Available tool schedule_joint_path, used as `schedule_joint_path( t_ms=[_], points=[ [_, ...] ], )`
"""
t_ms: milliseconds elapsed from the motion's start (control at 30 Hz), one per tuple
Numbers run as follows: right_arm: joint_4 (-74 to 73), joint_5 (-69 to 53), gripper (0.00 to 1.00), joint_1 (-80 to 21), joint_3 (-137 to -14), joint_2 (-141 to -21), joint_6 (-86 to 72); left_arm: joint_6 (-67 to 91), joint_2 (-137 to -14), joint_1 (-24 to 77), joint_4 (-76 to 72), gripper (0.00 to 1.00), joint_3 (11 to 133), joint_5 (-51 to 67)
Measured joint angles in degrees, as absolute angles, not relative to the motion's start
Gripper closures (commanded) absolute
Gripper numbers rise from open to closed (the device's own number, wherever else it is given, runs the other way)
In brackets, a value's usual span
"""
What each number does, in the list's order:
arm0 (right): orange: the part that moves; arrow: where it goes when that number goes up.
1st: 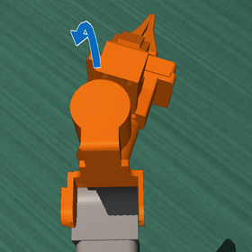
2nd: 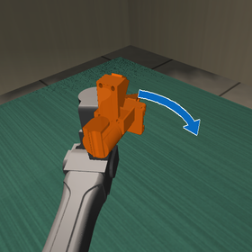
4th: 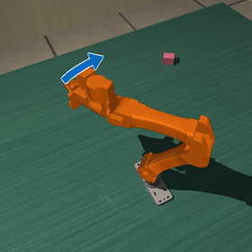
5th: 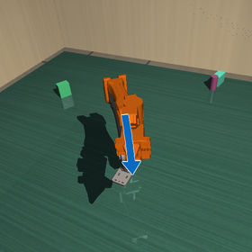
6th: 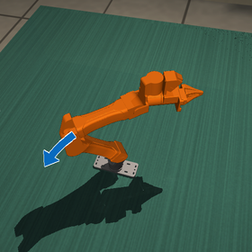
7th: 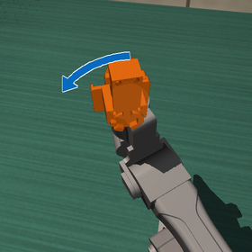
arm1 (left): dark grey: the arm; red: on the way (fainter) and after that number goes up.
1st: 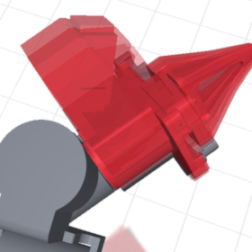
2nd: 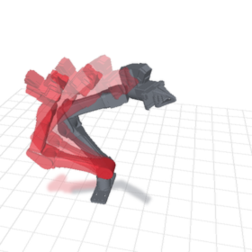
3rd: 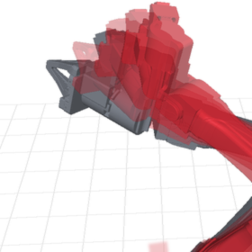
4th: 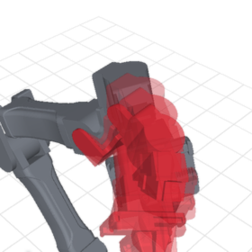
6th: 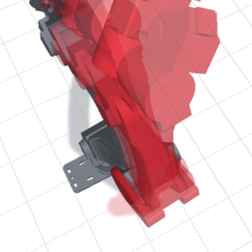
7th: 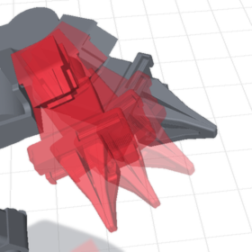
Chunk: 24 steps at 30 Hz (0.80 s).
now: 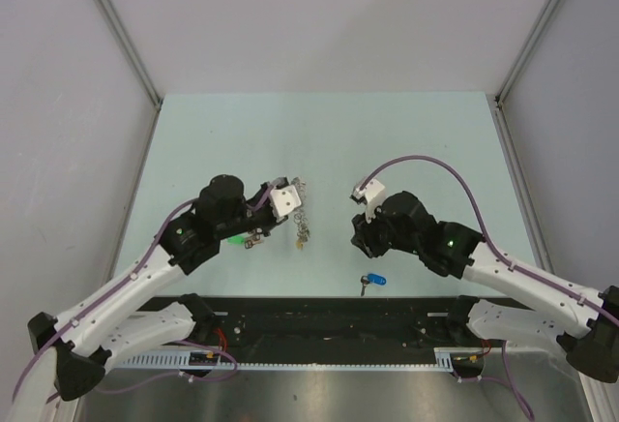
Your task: Put the keys on the keyring
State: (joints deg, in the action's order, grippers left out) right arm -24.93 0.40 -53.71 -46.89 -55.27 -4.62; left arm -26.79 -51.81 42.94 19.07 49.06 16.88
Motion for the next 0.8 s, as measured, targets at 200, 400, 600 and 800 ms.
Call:
schedule_joint_path(
  t_ms=[200,400,600,800],
  points=[
    [-30.1,2.6,0.62,-51.5,-41.2,-59.2,-18.6,-21.9,-43.7,42.9,18.7,1.0,43.7,10.5],
    [-31.4,1.9,0.64,-50.9,-34.8,-59.6,-30.8,-20.6,-41.1,42.9,18.7,1.0,42.0,7.7],
    [-28.0,1.1,0.68,-50.8,-28.9,-58.4,-42.2,-20.6,-41.7,42.9,18.7,1.0,41.8,6.1],
    [-26.4,1.1,0.72,-50.8,-27.7,-58.6,-47.1,-20.6,-42.1,42.8,18.7,1.0,41.7,5.6]
  ],
)
